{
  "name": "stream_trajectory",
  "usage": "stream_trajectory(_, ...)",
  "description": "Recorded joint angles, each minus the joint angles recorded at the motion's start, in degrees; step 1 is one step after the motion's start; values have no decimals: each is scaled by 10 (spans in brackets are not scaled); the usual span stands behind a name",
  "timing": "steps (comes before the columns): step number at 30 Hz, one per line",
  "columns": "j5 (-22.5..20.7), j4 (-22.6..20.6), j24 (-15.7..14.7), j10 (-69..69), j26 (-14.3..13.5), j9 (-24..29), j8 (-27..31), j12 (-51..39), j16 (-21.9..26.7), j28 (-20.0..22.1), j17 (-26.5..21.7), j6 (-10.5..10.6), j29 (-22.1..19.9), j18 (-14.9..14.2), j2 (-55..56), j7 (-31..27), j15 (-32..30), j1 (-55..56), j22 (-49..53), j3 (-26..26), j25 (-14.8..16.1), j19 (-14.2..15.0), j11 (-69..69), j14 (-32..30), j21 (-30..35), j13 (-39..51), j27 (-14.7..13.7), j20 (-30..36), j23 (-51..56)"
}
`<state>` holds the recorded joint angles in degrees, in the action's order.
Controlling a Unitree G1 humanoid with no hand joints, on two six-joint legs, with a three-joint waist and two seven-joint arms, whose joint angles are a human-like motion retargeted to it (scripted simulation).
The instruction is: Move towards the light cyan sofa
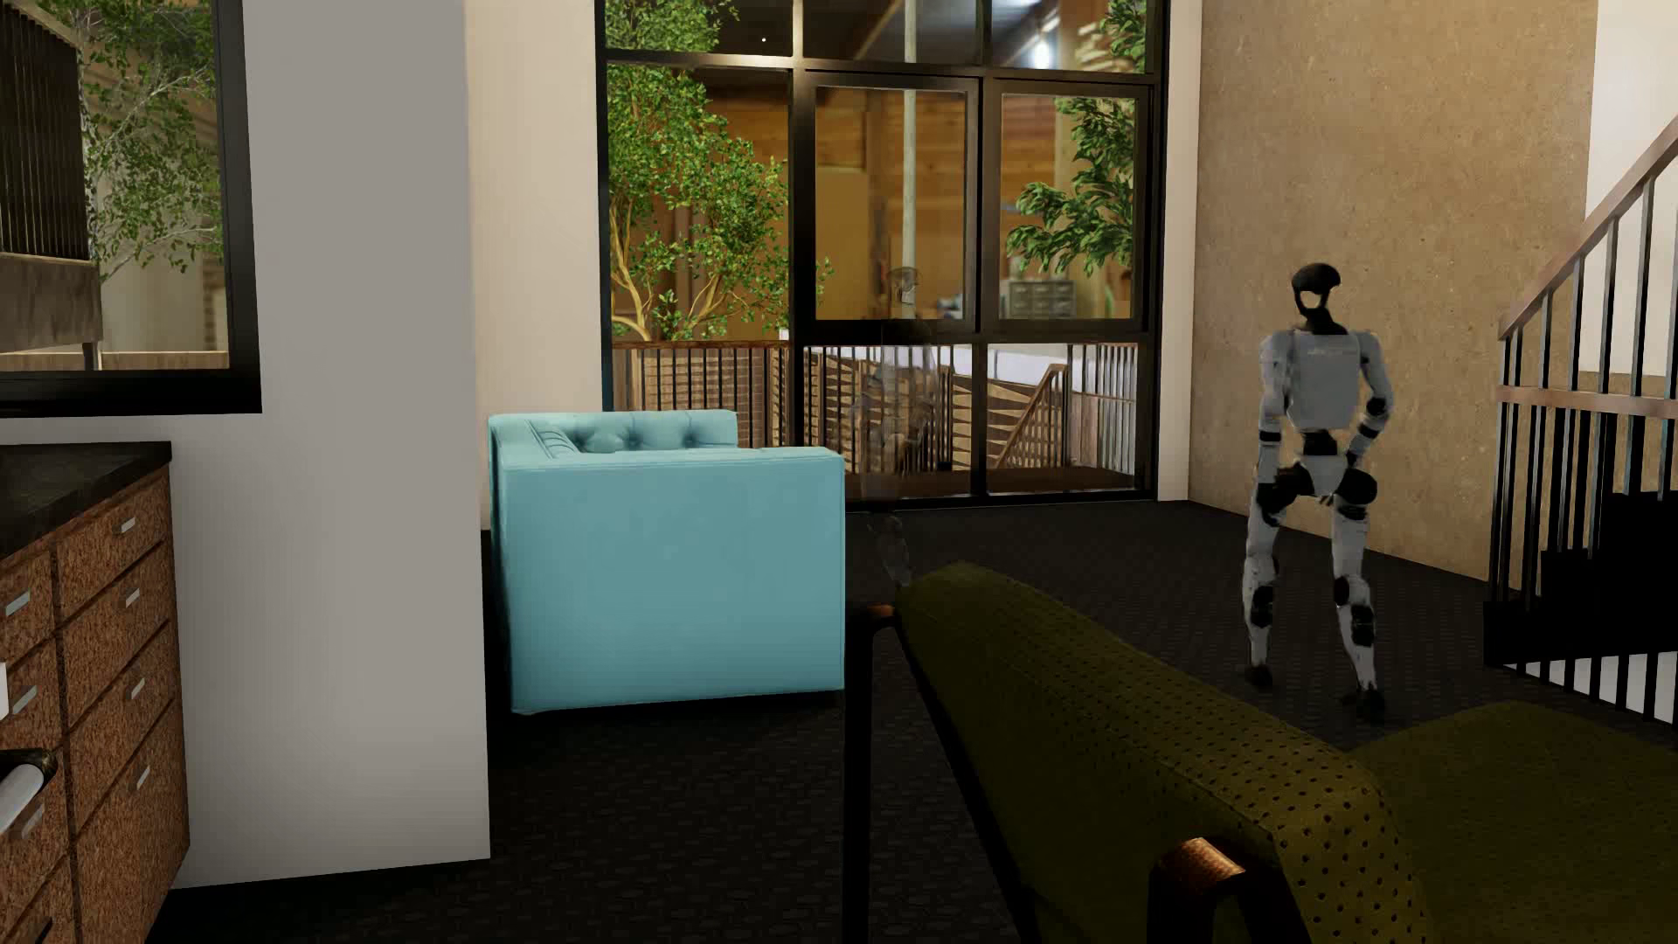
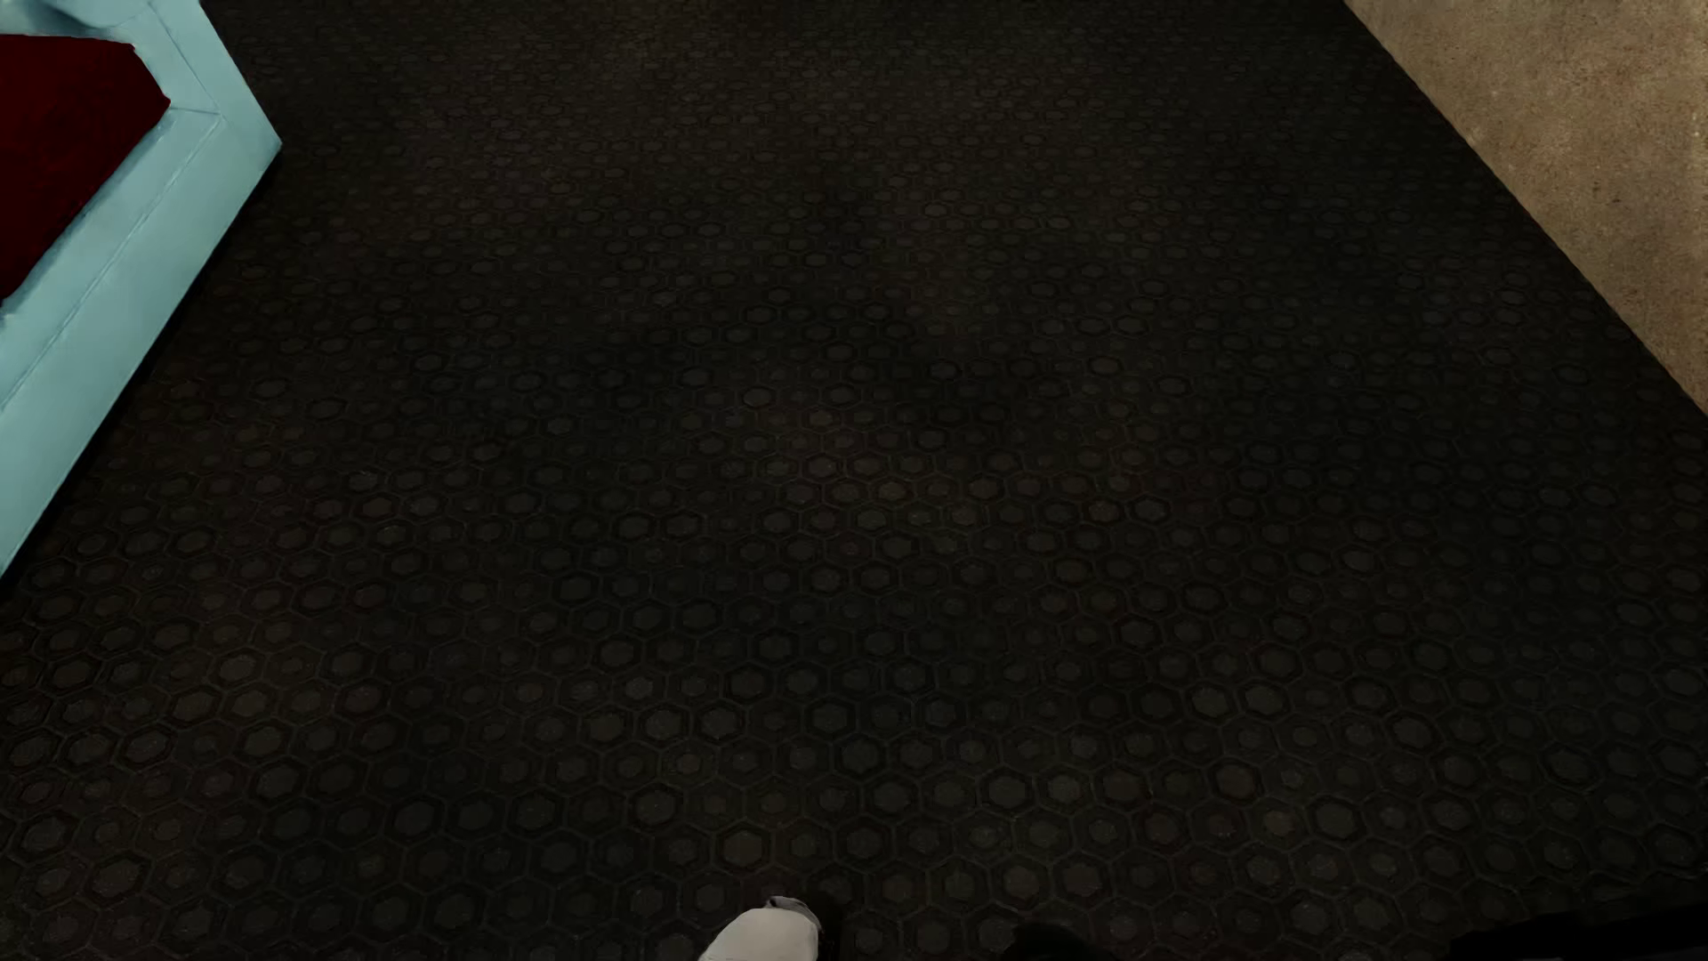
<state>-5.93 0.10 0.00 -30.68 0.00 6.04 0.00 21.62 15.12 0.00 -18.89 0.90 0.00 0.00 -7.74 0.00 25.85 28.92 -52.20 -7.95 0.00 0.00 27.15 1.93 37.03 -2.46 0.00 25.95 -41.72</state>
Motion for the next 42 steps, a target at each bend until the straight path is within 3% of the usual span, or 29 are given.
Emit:
stream_trajectory(3,0,9,0,51,0,-17,0,15,-6,0,-3,3,0,0,-33,0,40,9,-49,-12,0,0,-4,72,9,7,0,16,-2)
stream_trajectory(5,11,8,0,31,0,-32,0,18,-5,0,6,-7,0,0,-53,0,15,26,-80,-19,0,0,0,10,-6,-2,0,18,-20)
stream_trajectory(7,30,-5,0,-5,0,-55,0,11,2,0,20,-31,0,0,-66,0,-90,48,-111,-19,0,0,11,-91,-32,-26,0,16,-64)
stream_trajectory(8,42,-20,0,-21,0,-63,0,4,9,0,24,-44,0,0,-71,0,-176,43,-120,-18,0,0,27,-107,-34,-39,0,15,-91)
stream_trajectory(10,61,-51,0,-22,0,-71,0,-14,23,0,12,-59,0,0,-39,0,-385,-4,-109,-13,0,0,115,-84,8,-58,0,5,-119)
stream_trajectory(11,66,-60,0,-16,0,-69,0,-25,27,0,1,-61,0,0,1,0,-464,-32,-91,-7,0,0,186,-61,33,-61,0,-6,-120)
stream_trajectory(12,73,-71,0,-11,0,-64,0,-38,32,0,-7,-65,0,0,49,0,-502,-61,-70,6,0,0,264,-37,46,-63,0,-16,-122)
stream_trajectory(13,77,-83,0,-5,0,-56,0,-55,39,0,-9,-69,0,0,97,0,-491,-91,-48,26,0,0,341,-13,42,-65,0,-22,-130)
stream_trajectory(15,75,-104,0,16,0,-42,0,-96,53,0,-3,-69,0,0,187,0,-378,-159,-13,80,0,0,450,33,-3,-75,0,-26,-162)
stream_trajectory(17,60,-110,0,40,0,-33,0,-142,55,0,1,-59,0,0,255,0,-290,-231,4,134,0,0,440,78,-49,-94,0,-42,-192)
stream_trajectory(18,49,-105,0,51,0,-30,0,-165,51,0,-1,-50,0,0,281,0,-283,-265,13,158,0,0,389,98,-55,-103,0,-55,-199)
stream_trajectory(20,33,-90,0,71,0,-25,0,-200,43,0,-10,-34,0,0,317,0,-322,-322,44,191,0,0,236,133,-42,-119,0,-78,-199)
stream_trajectory(23,38,-70,0,96,0,-31,0,-208,39,0,-15,-28,0,0,338,0,-399,-399,131,214,0,0,16,190,-27,-139,0,-98,-191)
stream_trajectory(25,48,-57,0,97,0,-35,0,-189,36,0,-12,-29,0,0,338,0,-430,-439,179,227,0,0,-46,218,-40,-147,0,-104,-192)
stream_trajectory(27,42,-42,0,82,0,-39,0,-164,27,0,-11,-19,0,0,345,0,-410,-458,183,235,0,0,-26,217,-62,-150,0,-93,-194)
stream_trajectory(29,16,-20,0,50,0,-50,0,-138,12,0,-13,3,0,0,359,0,-461,-467,122,226,0,0,25,181,-52,-141,0,-58,-205)
stream_trajectory(30,2,-8,0,22,0,-53,0,-125,3,0,-15,17,0,0,353,0,-458,-468,64,216,0,0,49,144,-35,-131,0,-35,-212)
stream_trajectory(33,-6,28,0,-170,0,-45,0,-100,-2,0,-21,39,0,0,279,0,-379,-377,-97,197,0,0,71,-42,-8,-83,0,85,-200)
stream_trajectory(34,-12,38,0,-264,0,-39,0,-90,9,0,-26,45,0,0,254,0,-346,-317,-105,185,0,0,70,-87,-13,-69,0,129,-180)
stream_trajectory(35,-17,41,0,-356,0,-33,0,-75,21,0,-33,48,0,0,229,0,-312,-258,-93,168,0,0,68,-93,-22,-58,0,146,-157)
stream_trajectory(38,-15,6,0,-477,0,-18,0,-24,40,0,-50,46,0,0,142,0,-224,-117,-42,100,0,0,54,5,-92,-27,0,66,-98)
stream_trajectory(40,-9,-11,0,-381,0,-12,0,-5,38,0,-58,48,0,0,83,0,-181,-58,-18,51,0,0,41,10,-163,-6,0,-4,-56)
stream_trajectory(42,-2,-13,0,-182,0,-14,0,4,30,0,-63,47,0,0,36,0,-139,-29,-8,11,0,0,27,-36,-218,20,0,-42,-12)
